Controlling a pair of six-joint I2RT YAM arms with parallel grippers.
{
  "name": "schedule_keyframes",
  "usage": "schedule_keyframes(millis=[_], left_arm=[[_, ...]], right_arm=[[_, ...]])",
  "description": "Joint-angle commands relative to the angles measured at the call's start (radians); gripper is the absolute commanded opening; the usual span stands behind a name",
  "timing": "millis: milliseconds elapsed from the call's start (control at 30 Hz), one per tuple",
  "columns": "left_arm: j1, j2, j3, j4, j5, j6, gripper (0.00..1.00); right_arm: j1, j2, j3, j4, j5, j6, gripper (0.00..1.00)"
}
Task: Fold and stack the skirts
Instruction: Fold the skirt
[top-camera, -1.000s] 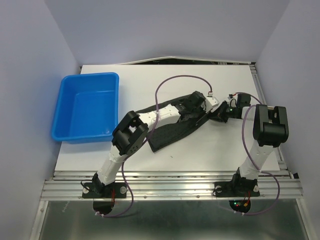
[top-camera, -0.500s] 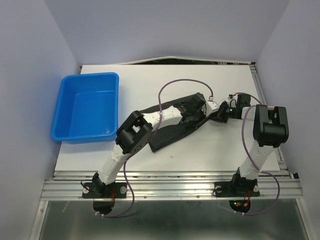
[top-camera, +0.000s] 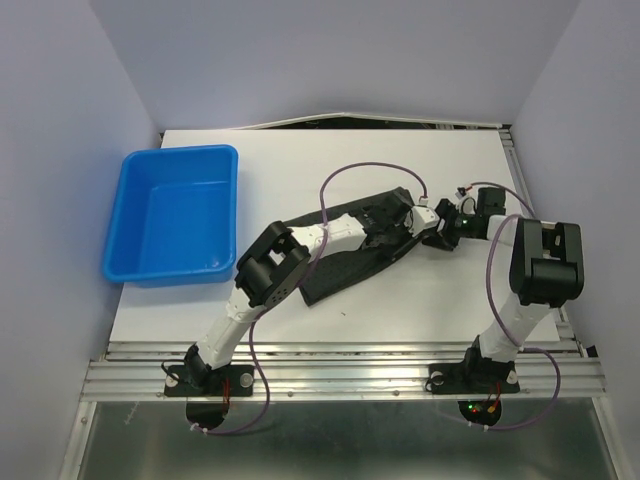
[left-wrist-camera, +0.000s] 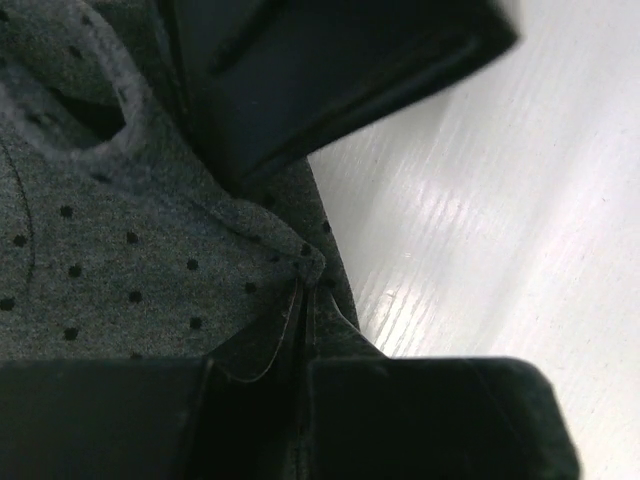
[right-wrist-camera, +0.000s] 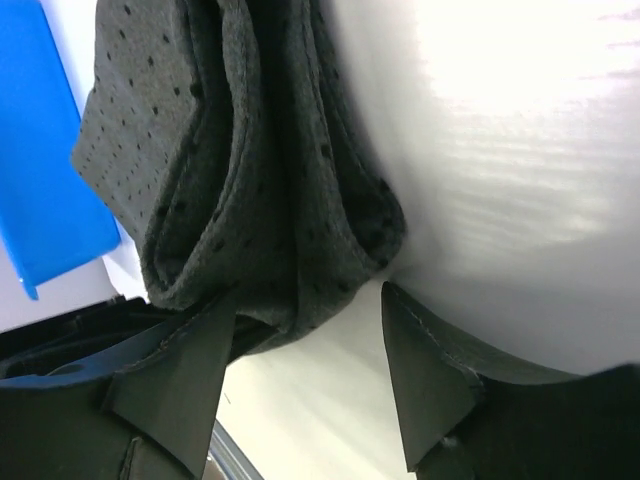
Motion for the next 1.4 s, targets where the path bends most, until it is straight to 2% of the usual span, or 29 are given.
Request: schedule_keyframes(millis=[0, 200, 400, 433, 467, 500, 667, 767, 900, 933, 967, 1000, 1067, 1100, 1133, 1200, 1233, 1367], left_arm=[[-0.003, 0.007, 0.020, 0.011, 0.047, 0.008, 0.11], [0.003, 0.000, -0.012, 0.017, 0.058, 0.011, 0.11], [0.008, 0.005, -0.008, 0.019, 0.081, 0.007, 0.11], [0.008, 0.010, 0.000, 0.017, 0.087, 0.005, 0.11], [0.008, 0.010, 0.003, 0.017, 0.090, 0.004, 0.11], [0.008, 0.013, 0.008, 0.017, 0.093, 0.004, 0.11], [0.008, 0.014, 0.003, 0.016, 0.113, 0.007, 0.11], [0.008, 0.005, -0.012, 0.016, 0.122, 0.011, 0.11], [0.008, -0.009, -0.028, 0.019, 0.134, 0.017, 0.11], [0.008, -0.012, -0.031, 0.019, 0.135, 0.017, 0.11], [0.008, -0.013, -0.031, 0.011, 0.131, 0.019, 0.11], [0.008, -0.021, -0.031, 0.004, 0.128, 0.019, 0.15], [0.008, -0.039, -0.031, -0.041, 0.127, 0.040, 0.25], [0.009, -0.056, -0.037, -0.058, 0.121, 0.053, 0.35], [0.009, -0.105, -0.064, -0.073, 0.115, 0.077, 0.38], [0.015, -0.177, -0.119, -0.113, 0.090, 0.111, 0.42], [0.017, -0.264, -0.202, -0.121, 0.078, 0.125, 0.43], [0.020, -0.495, -0.429, -0.225, 0.017, 0.211, 0.44]], right_arm=[[-0.033, -0.016, -0.048, -0.094, 0.064, -0.052, 0.67], [-0.076, 0.042, -0.030, -0.085, 0.008, -0.039, 0.68], [-0.096, -0.036, -0.085, -0.076, -0.075, -0.094, 0.69], [-0.096, -0.057, -0.087, -0.076, -0.102, -0.094, 0.79], [-0.096, -0.065, -0.091, -0.073, -0.106, -0.085, 0.85], [-0.096, -0.068, -0.091, -0.056, -0.100, -0.073, 0.99], [-0.087, -0.006, -0.094, 0.057, -0.075, 0.020, 1.00], [-0.065, 0.028, -0.099, 0.146, -0.023, 0.048, 0.94], [-0.036, 0.094, -0.102, 0.228, 0.015, 0.090, 0.77], [-0.036, 0.100, -0.105, 0.261, 0.029, 0.097, 0.66], [-0.036, 0.108, -0.102, 0.269, 0.035, 0.100, 0.60], [-0.027, 0.114, -0.100, 0.278, 0.041, 0.100, 0.48], [-0.027, 0.117, -0.099, 0.277, 0.063, 0.093, 0.35], [-0.027, 0.114, -0.100, 0.272, 0.072, 0.081, 0.29], [-0.027, 0.104, -0.102, 0.266, 0.089, 0.076, 0.17], [-0.027, 0.096, -0.103, 0.255, 0.097, 0.064, 0.09], [-0.027, 0.093, -0.103, 0.248, 0.101, 0.061, 0.01], [-0.027, 0.090, -0.108, 0.240, 0.117, 0.051, 0.01]])
